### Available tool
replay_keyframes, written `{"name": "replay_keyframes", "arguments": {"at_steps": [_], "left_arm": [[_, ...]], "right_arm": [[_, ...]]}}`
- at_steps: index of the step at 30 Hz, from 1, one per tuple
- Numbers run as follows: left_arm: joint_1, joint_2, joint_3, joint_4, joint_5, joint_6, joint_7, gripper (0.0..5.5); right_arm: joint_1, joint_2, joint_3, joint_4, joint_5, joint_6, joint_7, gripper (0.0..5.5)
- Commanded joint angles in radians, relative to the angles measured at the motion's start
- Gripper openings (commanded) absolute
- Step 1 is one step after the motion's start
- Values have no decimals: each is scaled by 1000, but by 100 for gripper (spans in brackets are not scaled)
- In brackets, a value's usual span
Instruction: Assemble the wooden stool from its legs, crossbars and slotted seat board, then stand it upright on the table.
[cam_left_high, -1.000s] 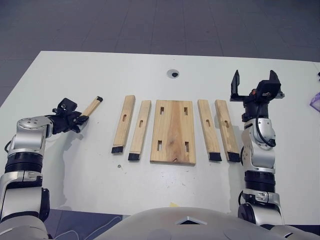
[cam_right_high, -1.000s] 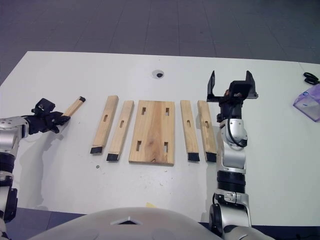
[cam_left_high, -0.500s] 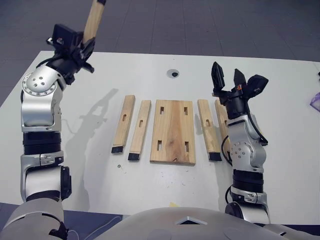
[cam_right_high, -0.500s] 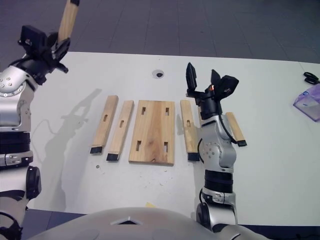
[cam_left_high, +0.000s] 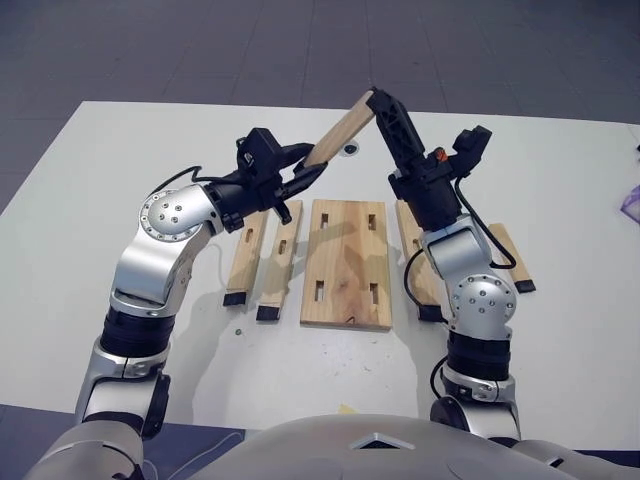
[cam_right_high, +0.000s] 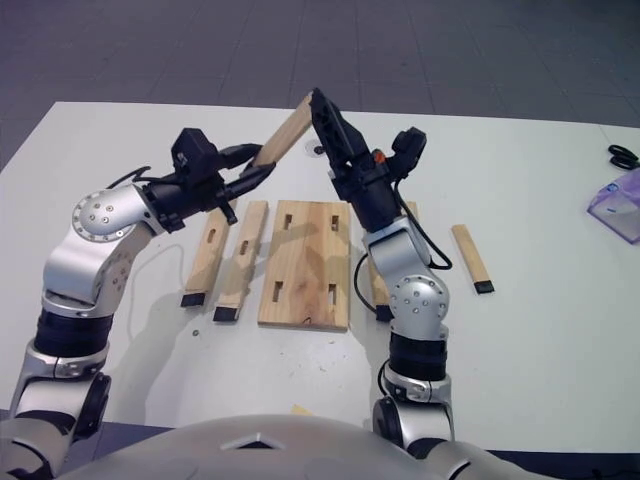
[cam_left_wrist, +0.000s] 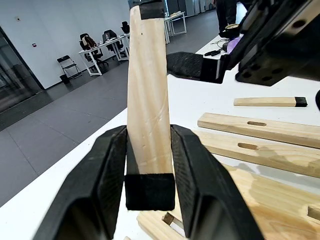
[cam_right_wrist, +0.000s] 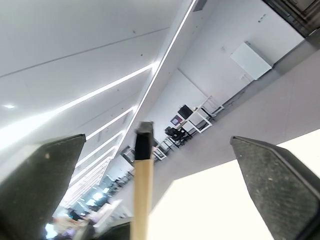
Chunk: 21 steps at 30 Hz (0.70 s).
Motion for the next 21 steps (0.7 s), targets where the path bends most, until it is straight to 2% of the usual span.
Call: {"name": "replay_keyframes", "arguments": {"at_steps": [1,21], "left_arm": [[14,6,-16,-17,21,6,-2,131],[36,18,-59,-30,113,-65,-11,131]], "right_arm": [[-28,33,39,34,-53,-7,14,511],[7,45,68,12,-64,0,17,218]]}}
